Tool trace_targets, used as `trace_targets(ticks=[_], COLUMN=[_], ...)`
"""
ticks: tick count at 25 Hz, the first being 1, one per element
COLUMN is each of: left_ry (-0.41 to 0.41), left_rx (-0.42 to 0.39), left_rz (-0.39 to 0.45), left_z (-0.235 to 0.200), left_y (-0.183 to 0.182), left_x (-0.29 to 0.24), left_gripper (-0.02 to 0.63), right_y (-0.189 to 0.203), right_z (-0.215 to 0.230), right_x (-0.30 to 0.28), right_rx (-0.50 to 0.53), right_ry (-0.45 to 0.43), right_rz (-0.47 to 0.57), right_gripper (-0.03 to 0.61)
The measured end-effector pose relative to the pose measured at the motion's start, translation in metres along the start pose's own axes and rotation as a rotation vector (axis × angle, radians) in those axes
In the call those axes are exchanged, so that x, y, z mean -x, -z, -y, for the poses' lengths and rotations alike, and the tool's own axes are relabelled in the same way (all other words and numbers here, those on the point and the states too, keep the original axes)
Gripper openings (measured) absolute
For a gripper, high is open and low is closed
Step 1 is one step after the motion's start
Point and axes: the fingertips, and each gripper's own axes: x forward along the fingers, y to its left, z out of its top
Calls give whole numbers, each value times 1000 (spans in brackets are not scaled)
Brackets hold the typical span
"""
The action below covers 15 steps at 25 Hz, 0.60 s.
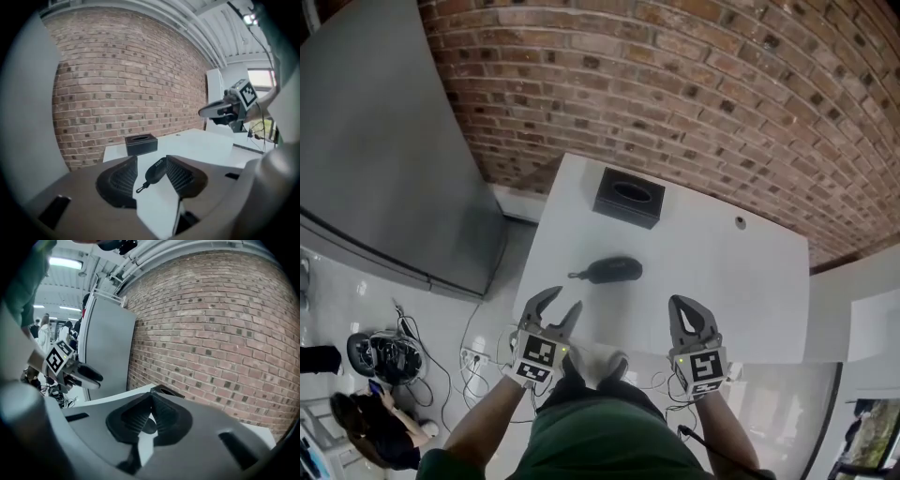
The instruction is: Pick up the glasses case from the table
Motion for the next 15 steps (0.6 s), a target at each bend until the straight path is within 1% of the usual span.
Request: trace_targets(ticks=[3,6,8,11,13,15], left_ry=[63,95,110,144,167,182], left_rx=[-61,-162,-231,-326,-371,-399], left_rz=[-105,-178,-224,-288,-321,-351], left_z=[9,11,14,22,28,34], left_y=[11,16,20,27,31,36], left_x=[-28,-57,-77,-103,-117,-129], left_gripper=[210,221,230,267,276,275], right_y=[0,3,7,14,19,29], right_z=[5,20,33,55,67,78], right_x=[-3,-3,0,8,14,24], right_rx=[-5,-26,-44,-82,-106,-122], right_ry=[-16,-16,-3,28,50,71], right_rz=[-3,-7,2,21,27,4], right_gripper=[2,2,2,2,2,2])
